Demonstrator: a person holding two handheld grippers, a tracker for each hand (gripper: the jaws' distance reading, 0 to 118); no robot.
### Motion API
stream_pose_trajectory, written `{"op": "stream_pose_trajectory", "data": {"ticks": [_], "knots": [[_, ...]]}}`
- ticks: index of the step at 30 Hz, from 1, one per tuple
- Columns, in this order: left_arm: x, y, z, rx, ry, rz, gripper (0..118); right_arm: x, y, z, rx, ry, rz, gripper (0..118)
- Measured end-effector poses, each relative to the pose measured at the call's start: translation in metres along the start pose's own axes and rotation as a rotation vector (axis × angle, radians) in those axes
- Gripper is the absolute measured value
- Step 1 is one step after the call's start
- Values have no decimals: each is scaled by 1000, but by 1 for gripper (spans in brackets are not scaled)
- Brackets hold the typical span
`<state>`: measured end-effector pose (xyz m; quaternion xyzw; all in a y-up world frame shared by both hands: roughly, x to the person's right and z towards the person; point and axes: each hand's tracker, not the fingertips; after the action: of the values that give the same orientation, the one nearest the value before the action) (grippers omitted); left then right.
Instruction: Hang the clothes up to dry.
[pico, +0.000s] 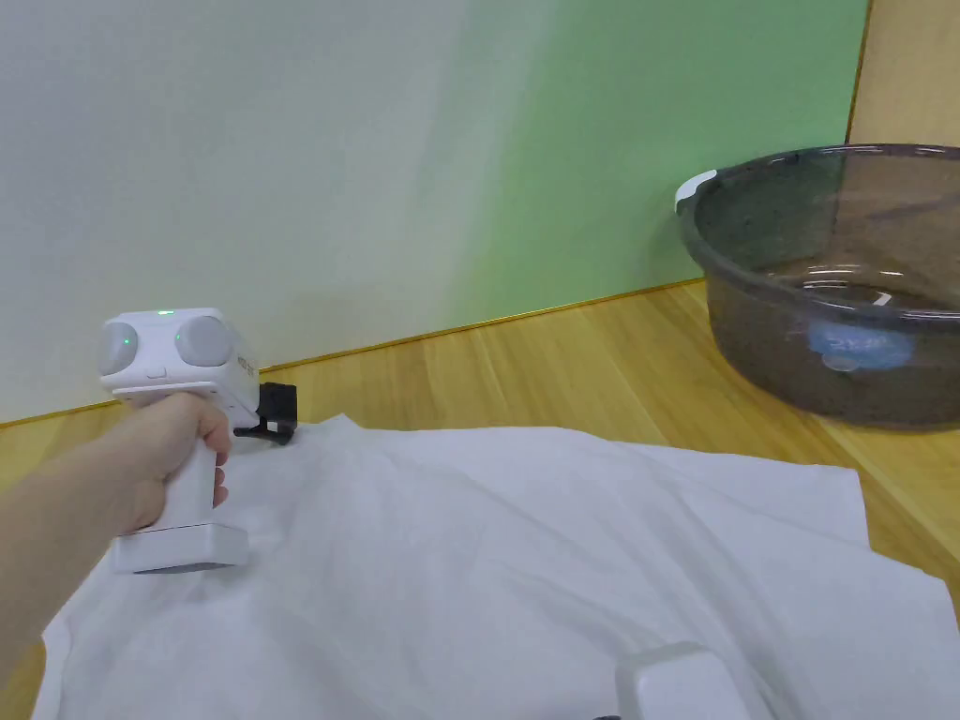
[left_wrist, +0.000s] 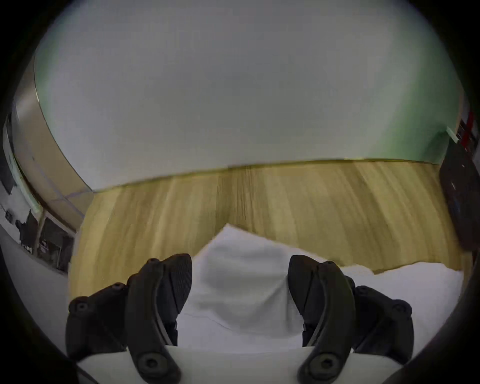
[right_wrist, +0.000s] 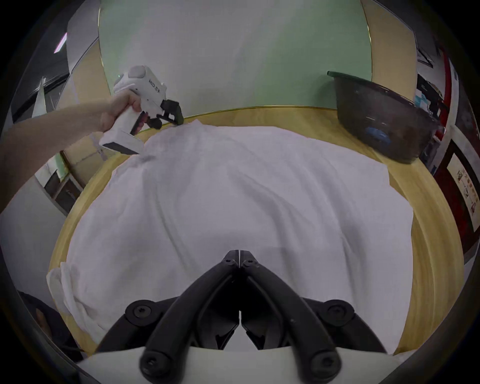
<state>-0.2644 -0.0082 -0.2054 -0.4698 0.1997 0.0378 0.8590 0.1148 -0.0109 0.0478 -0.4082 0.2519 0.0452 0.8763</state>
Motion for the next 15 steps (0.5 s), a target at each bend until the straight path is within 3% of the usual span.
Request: {"op": "stream_pose_trajectory", "data": {"ticks": [1, 4, 5, 6, 7, 8, 9, 12, 15], "knots": [[0, -3, -8, -47, 4, 23, 75, 0, 0, 0, 1, -10, -1, 0], [-11, -6, -6, 49, -38, 105, 70, 3, 1, 0, 1, -23, -4, 0], [-12, -3, -4, 29, -44, 119, 64, 4, 1, 0, 0, -25, -4, 0], [-15, -1, -3, 1, -55, 120, 54, 4, 1, 1, 1, -26, -5, 0], [-14, 2, -1, -16, -55, 99, 34, 5, 1, 0, 4, -27, -9, 0], [-13, 2, 3, -19, -81, 76, 2, 5, 1, 1, 5, -28, -13, 0], [-10, 3, 5, -21, -125, 62, 2, 5, 1, 1, 7, -28, -21, 0], [8, -14, -3, 3, 4, -82, 3, 7, 3, 3, 7, -47, -39, 0], [18, -13, 5, 13, 24, -65, 3, 9, 6, 9, 20, -70, -47, 0]]}}
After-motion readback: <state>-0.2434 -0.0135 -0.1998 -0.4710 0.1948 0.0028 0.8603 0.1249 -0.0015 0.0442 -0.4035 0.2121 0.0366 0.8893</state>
